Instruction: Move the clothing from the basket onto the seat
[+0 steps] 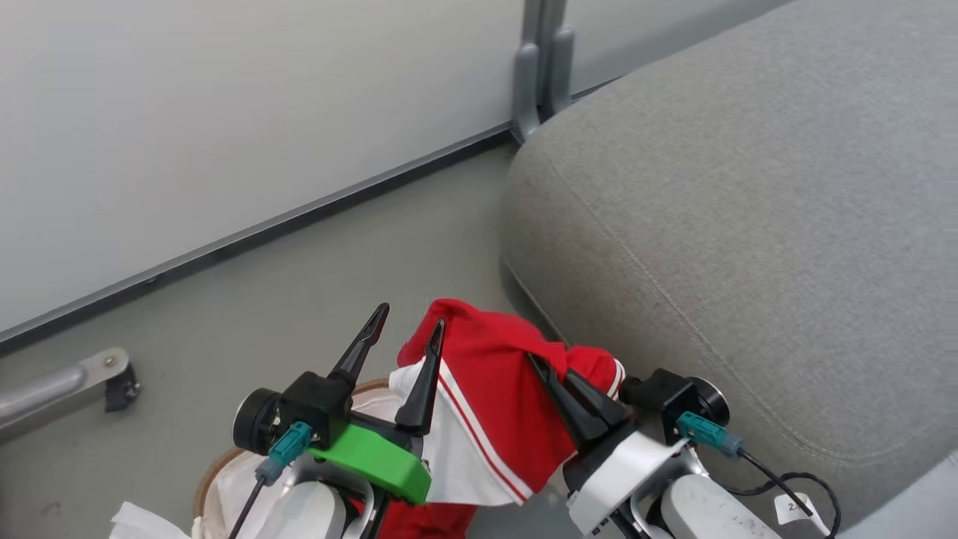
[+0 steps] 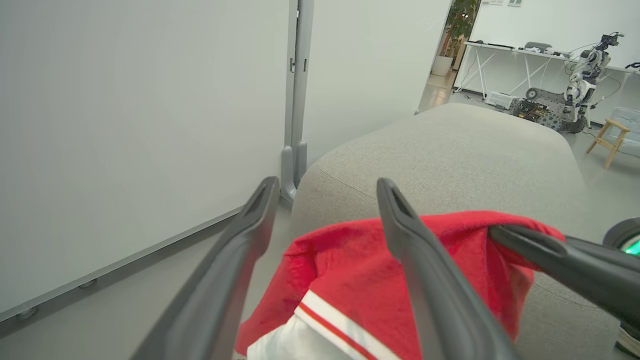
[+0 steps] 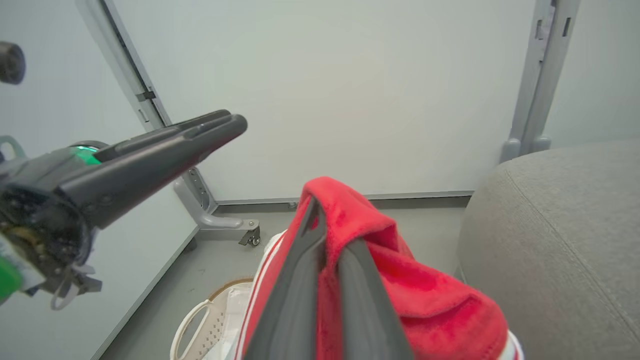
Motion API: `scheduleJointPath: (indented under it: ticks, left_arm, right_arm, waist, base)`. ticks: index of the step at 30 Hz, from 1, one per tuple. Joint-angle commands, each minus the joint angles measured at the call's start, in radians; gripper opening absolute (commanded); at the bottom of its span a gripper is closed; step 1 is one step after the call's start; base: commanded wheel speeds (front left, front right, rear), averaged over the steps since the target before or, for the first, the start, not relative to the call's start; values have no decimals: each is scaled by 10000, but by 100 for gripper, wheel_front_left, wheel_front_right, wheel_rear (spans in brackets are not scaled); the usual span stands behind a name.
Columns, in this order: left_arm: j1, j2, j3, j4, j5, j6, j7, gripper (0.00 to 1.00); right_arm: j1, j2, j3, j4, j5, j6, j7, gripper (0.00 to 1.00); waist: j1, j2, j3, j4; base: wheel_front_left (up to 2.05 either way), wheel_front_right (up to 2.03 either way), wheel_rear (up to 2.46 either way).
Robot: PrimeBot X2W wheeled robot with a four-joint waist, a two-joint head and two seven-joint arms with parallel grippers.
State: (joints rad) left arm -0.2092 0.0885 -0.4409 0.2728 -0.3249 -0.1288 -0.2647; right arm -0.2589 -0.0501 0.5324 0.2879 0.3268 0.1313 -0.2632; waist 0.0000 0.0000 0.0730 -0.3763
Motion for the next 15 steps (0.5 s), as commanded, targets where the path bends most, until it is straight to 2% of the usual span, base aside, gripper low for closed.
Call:
scheduleJointPath:
  ticks: [1, 9, 15]
  left_arm:
    - [140, 53, 32, -15, 11, -26, 6, 100]
    - [-345, 295, -475, 103, -29, -24, 4, 100]
    - [-638, 681, -702, 37, -12, -25, 6, 100]
  right_arm:
    - [98, -16, -83, -73, 2, -10, -24, 0]
    - [-606, -284, -958, -447, -378, -9, -25, 0]
    - [-2305, -1126, -1667, -740, -913, -10, -24, 0]
  waist:
    - [0, 0, 178, -1313]
    - [0, 0, 886, -1630]
    - [0, 0, 1730, -1683]
  base:
    - [0, 0, 0]
    - [0, 0, 0]
    - [0, 0, 0]
